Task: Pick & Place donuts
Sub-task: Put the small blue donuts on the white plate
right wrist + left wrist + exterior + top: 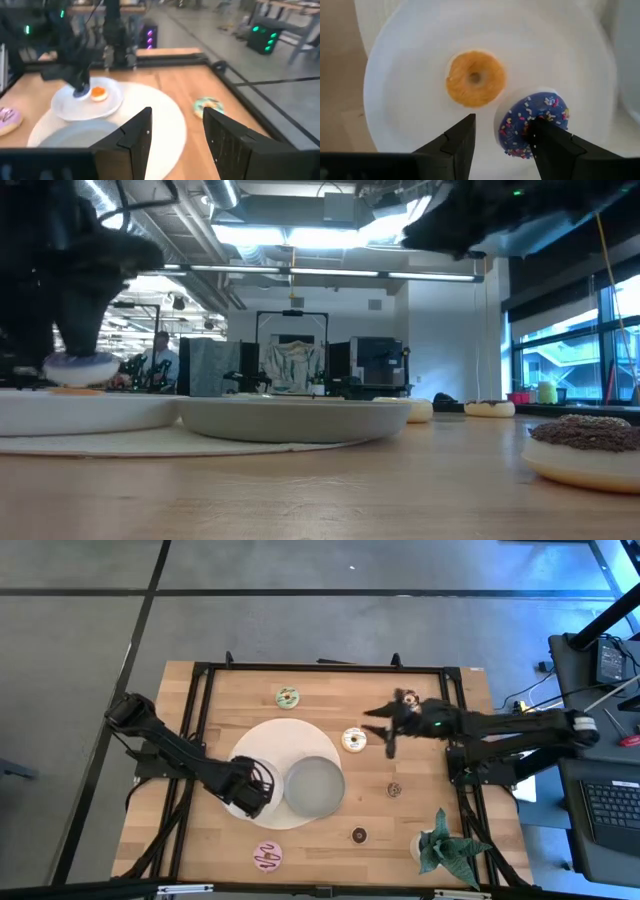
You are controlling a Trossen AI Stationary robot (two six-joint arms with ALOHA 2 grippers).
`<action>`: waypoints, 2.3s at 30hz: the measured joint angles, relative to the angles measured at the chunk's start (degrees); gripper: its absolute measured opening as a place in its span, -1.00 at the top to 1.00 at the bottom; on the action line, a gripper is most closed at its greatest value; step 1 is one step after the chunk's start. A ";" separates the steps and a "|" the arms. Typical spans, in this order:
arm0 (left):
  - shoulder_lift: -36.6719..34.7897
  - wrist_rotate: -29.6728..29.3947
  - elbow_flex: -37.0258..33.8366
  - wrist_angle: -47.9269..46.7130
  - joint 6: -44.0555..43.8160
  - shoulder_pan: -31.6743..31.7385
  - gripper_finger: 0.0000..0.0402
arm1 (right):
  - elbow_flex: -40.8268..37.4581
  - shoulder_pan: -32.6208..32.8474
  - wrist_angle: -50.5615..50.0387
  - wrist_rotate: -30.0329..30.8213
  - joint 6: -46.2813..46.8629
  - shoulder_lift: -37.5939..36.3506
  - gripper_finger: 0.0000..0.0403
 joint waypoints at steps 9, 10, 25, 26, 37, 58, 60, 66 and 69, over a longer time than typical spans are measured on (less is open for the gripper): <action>-5.55 -3.50 0.00 -1.09 0.70 -0.74 0.18 | 10.76 5.99 10.98 0.00 0.13 23.24 0.12; -5.90 -2.86 0.00 -1.50 0.99 -0.74 0.18 | 12.42 6.50 10.78 0.00 0.12 25.77 0.12; -6.53 0.37 0.00 -1.79 2.89 -1.13 0.18 | 33.50 10.23 10.90 -10.95 -1.25 53.71 0.12; -6.53 0.36 0.00 -1.79 2.85 -1.12 0.18 | 34.32 10.44 11.19 -10.97 -1.35 54.79 0.12; -6.53 0.09 0.00 -1.45 3.24 -1.11 0.18 | 44.42 12.71 18.13 -11.08 2.08 66.39 0.12; -6.51 0.55 0.00 -0.79 1.64 -1.18 0.17 | 55.20 14.11 20.31 -10.99 1.62 76.54 0.12; -6.49 1.40 0.00 -0.71 0.91 -1.18 0.16 | 55.27 14.11 20.49 -10.97 1.62 76.52 0.12; -5.41 0.71 0.00 0.28 -0.33 -1.18 0.18 | 55.27 14.11 19.31 -10.95 1.34 76.48 0.12; -4.60 0.89 0.00 0.26 -0.89 -1.18 0.18 | 55.27 14.13 17.93 -10.94 1.38 76.48 0.12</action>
